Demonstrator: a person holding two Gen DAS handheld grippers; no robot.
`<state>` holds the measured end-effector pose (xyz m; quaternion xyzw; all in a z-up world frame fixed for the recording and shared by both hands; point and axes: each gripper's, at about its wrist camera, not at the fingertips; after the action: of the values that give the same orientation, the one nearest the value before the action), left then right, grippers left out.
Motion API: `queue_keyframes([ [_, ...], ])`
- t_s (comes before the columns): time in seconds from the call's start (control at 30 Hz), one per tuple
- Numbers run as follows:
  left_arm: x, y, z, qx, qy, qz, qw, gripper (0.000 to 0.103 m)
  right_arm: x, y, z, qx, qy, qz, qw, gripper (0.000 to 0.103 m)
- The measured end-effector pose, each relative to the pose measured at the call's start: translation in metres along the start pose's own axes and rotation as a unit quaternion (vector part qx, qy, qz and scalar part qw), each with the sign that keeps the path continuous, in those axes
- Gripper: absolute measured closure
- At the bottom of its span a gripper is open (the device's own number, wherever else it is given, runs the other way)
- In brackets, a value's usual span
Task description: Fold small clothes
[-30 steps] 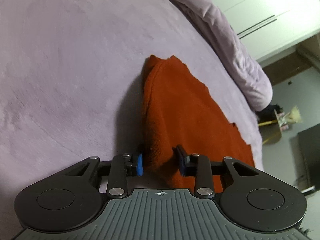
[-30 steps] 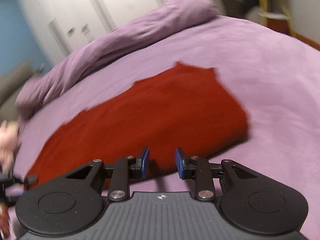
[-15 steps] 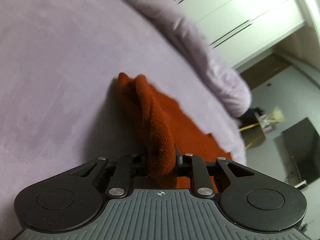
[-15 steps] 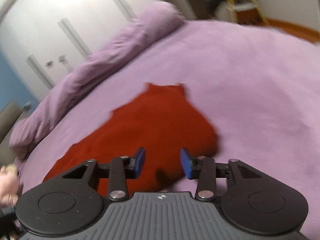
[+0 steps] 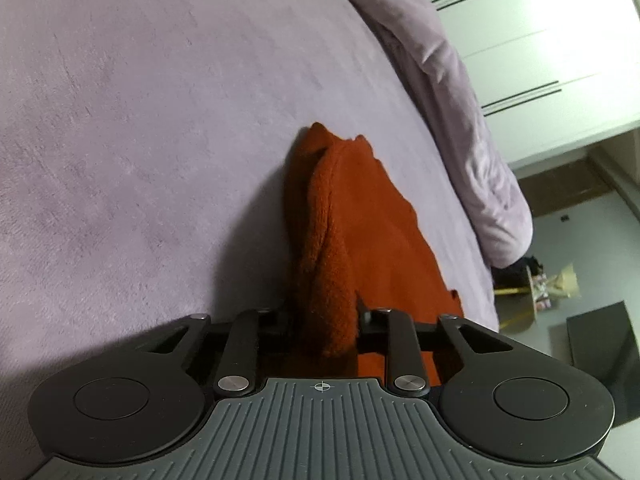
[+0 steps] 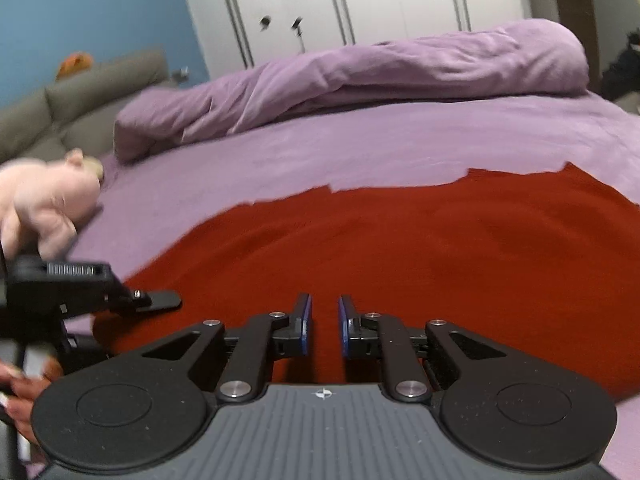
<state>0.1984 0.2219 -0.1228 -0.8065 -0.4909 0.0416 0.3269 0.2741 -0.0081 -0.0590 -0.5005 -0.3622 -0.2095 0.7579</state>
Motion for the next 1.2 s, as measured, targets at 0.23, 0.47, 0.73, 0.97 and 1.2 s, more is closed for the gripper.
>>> queue_keyframes([
  [0.23,-0.004,-0.011,-0.011,-0.005,0.031,-0.022,0.9993,0.082,-0.004,0.007,0.029,-0.025,-0.074,0.005,0.997,0.098],
  [0.47,-0.004,-0.021,-0.037,0.023,0.081,-0.028,0.9961,0.082,-0.012,0.017,0.027,0.000,-0.080,0.020,0.997,0.098],
  [0.73,-0.030,-0.031,-0.122,0.061,0.237,-0.050,0.9683,0.082,-0.007,-0.056,-0.029,-0.002,0.022,-0.054,0.998,0.097],
  [0.97,-0.096,0.011,-0.198,0.024,0.366,-0.011,0.9303,0.082,-0.017,-0.099,-0.090,-0.054,0.116,-0.076,0.989,0.097],
  [1.2,-0.147,0.069,-0.204,0.056,0.448,0.052,0.8907,0.074,-0.016,-0.110,-0.109,-0.074,0.124,-0.081,0.986,0.097],
])
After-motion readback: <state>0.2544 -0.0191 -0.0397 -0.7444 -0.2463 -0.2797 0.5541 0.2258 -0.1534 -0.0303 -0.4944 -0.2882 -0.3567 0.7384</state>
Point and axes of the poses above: each gripper's, at about its wrist camera, not at the fingertips, and y roughly the way its jaws point, z to its left, x to its top
